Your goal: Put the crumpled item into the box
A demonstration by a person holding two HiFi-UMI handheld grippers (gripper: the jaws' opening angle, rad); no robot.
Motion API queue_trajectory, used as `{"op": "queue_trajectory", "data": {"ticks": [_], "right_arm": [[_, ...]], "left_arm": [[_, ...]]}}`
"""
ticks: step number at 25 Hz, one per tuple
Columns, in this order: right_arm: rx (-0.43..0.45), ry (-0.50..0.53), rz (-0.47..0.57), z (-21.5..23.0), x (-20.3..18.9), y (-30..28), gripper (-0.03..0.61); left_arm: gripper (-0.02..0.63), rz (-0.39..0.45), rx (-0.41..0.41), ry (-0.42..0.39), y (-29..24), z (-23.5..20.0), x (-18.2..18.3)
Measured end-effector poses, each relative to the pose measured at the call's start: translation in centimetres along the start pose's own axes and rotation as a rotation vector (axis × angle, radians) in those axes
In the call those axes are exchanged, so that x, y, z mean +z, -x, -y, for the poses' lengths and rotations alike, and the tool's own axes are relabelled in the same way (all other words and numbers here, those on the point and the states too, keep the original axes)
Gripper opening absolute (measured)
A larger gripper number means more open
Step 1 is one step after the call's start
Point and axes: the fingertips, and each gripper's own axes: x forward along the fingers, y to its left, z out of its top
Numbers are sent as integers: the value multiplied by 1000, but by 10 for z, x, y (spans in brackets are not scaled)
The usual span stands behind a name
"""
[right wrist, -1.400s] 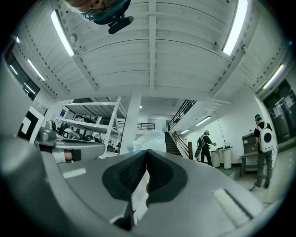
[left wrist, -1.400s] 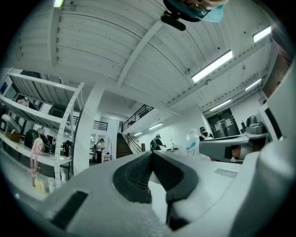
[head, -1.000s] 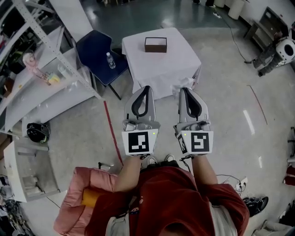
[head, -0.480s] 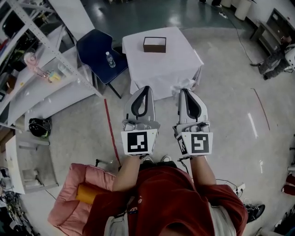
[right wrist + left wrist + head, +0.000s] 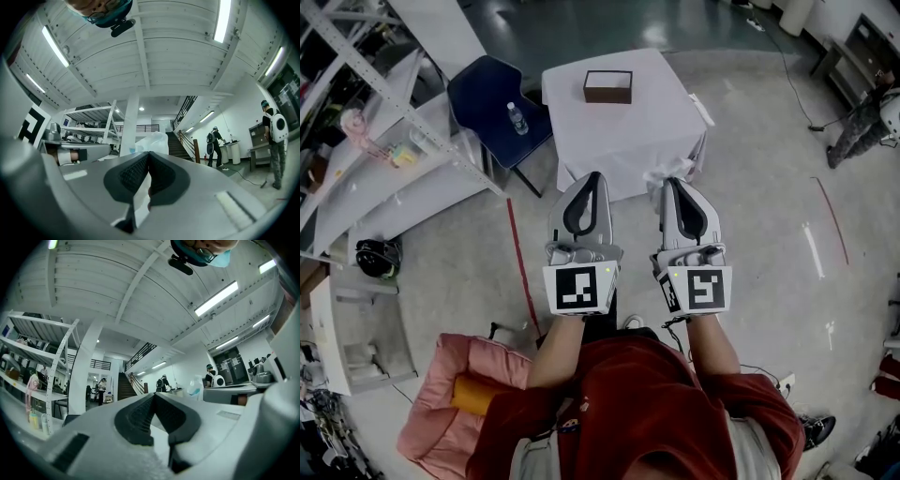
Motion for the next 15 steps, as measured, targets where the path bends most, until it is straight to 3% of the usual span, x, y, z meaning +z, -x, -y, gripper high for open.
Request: {"op": "queue_trajectory", "data": {"ticks": [7,15], "right_arm": [[-12,26,-6,11,-9,-45,3],[-25,35,-2,9,-16,-128,3]], "left_arm": [[3,35,-3,53,-45,-23,-4],[3,13,-28,32,-104,-80,-18]]}}
